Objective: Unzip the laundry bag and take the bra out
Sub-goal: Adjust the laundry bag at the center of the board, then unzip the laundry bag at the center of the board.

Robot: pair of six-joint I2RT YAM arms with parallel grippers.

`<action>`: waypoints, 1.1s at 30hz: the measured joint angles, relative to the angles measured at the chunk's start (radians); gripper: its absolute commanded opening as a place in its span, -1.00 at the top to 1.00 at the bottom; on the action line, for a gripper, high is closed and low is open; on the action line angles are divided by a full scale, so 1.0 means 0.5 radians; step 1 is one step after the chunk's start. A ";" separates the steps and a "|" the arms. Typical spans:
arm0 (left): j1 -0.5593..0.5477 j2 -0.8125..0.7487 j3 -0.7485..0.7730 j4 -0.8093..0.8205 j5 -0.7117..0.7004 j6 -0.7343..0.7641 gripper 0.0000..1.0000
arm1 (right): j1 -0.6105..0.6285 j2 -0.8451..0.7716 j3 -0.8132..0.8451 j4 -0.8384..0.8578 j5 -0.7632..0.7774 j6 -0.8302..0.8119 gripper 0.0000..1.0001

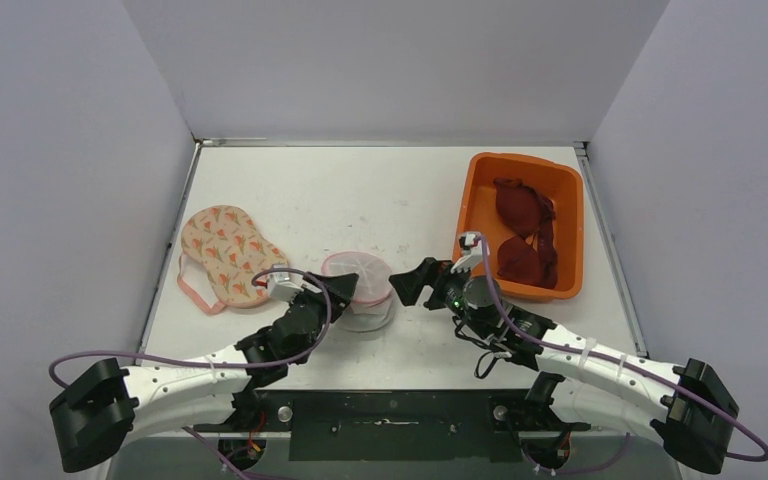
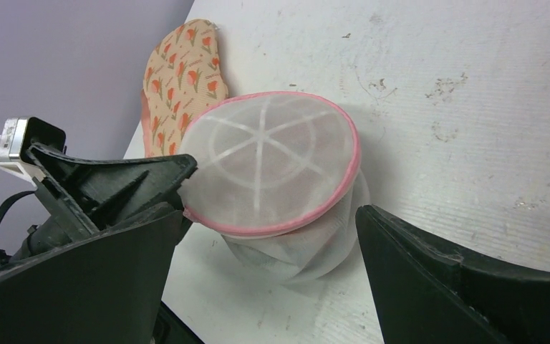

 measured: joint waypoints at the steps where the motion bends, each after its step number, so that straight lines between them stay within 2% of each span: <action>1: 0.000 -0.012 0.001 -0.011 0.003 0.009 -0.50 | 0.000 -0.021 0.000 -0.028 0.008 -0.011 -0.98; 2: 0.000 -0.036 0.002 -0.041 0.010 0.034 -0.60 | 0.000 -0.035 0.000 -0.047 0.014 -0.022 -0.98; 4: 0.001 -0.116 0.033 -0.198 0.026 0.064 -0.68 | 0.000 -0.055 0.000 -0.091 0.016 -0.050 -0.99; 9: 0.107 -0.375 0.227 -0.786 0.169 0.174 -0.72 | 0.000 -0.066 0.001 -0.193 0.005 -0.143 -0.99; 15: 0.649 -0.638 0.295 -1.279 0.635 0.424 -0.73 | 0.000 -0.044 0.001 -0.227 -0.060 -0.214 -0.99; 19: 0.987 -0.562 0.328 -1.463 1.024 0.637 -0.73 | 0.000 0.000 0.006 -0.230 -0.124 -0.250 -0.99; 25: 1.293 -0.424 0.362 -1.540 1.513 0.808 -0.66 | 0.000 0.002 0.029 -0.238 -0.196 -0.294 -1.00; 33: 1.407 -0.307 0.334 -1.225 1.830 0.836 -0.41 | 0.000 -0.063 0.024 -0.237 -0.264 -0.295 -1.00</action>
